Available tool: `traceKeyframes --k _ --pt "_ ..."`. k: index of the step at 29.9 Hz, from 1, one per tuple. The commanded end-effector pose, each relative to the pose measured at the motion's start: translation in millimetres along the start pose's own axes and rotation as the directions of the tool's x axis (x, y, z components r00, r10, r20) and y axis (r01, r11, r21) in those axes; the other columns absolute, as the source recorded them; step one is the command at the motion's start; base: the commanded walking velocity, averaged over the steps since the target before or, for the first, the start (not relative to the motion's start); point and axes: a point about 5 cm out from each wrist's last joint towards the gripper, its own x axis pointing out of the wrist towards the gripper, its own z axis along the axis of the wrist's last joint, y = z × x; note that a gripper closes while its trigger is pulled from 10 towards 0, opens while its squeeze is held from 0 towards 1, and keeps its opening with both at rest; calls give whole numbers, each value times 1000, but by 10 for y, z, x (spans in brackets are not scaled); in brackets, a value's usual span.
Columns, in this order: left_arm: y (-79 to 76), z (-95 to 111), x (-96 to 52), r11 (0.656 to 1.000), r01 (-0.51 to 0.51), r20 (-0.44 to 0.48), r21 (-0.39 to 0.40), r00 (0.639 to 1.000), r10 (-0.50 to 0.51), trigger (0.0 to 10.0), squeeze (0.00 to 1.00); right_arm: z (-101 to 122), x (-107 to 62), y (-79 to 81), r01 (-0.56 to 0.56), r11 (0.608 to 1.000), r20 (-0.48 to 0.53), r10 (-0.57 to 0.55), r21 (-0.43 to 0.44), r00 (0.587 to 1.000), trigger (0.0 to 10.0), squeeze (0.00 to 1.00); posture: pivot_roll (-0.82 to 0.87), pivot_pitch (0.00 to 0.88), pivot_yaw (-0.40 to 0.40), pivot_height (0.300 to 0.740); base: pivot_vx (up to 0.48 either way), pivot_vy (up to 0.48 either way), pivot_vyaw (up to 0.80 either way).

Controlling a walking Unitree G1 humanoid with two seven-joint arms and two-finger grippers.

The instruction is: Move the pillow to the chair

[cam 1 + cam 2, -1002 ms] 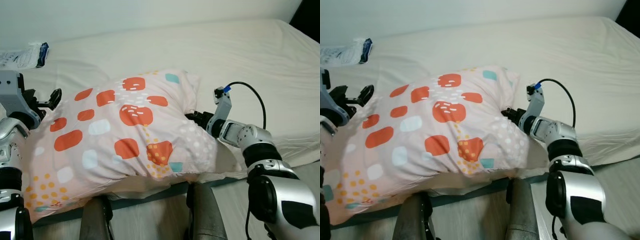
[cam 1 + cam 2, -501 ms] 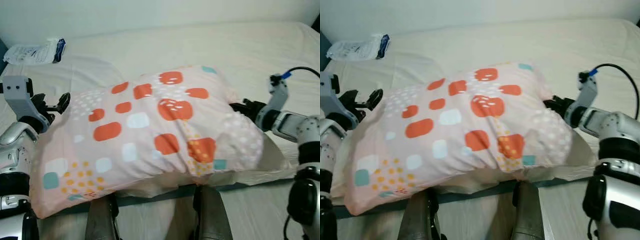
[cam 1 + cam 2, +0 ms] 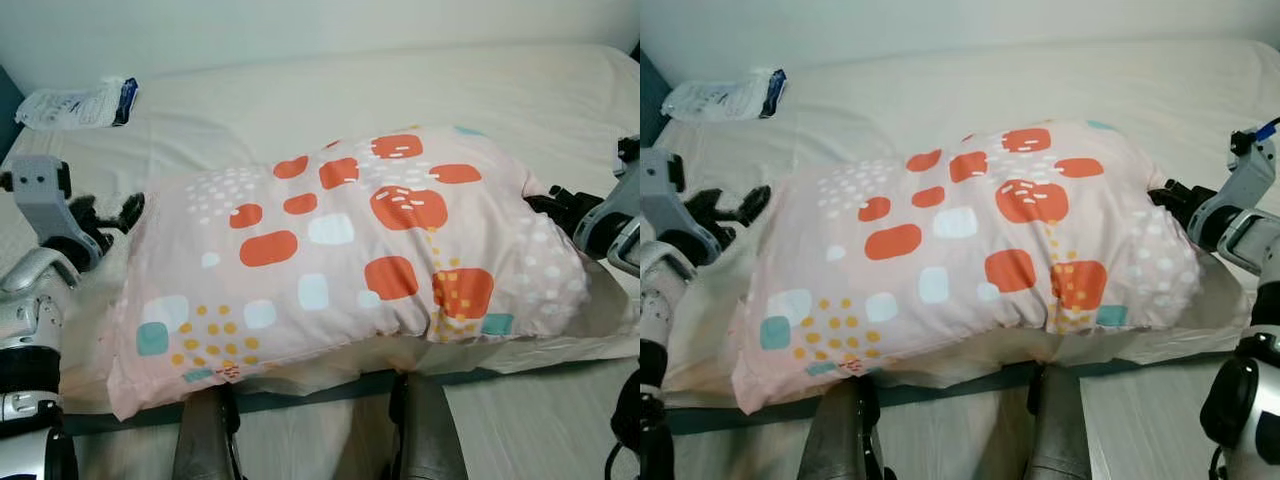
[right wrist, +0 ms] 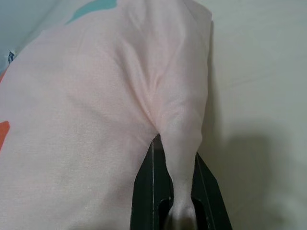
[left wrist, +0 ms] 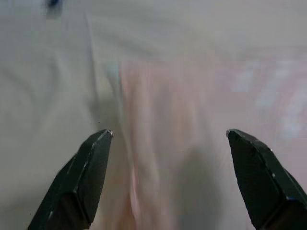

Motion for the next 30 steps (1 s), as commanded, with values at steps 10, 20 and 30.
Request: traceKeyframes --k 10,20,30 --pt "131 -581 -30 859 -201 -287 -471 956 66 10000 1000 -95 9 107 -31 999 -14 31 -10 999 0 0 28 172 26 506 0 0 0" --pt "-96 -638 1 657 -61 -213 -751 965 -154 10000 1000 -137 10 142 -43 999 -25 43 -7 999 0 0 25 178 25 506 0 0 0" --pt "-583 -521 71 785 291 -160 -547 884 -439 0 1000 -174 21 184 -46 998 -28 45 -34 999 0 0 23 178 27 506 0 0 0"
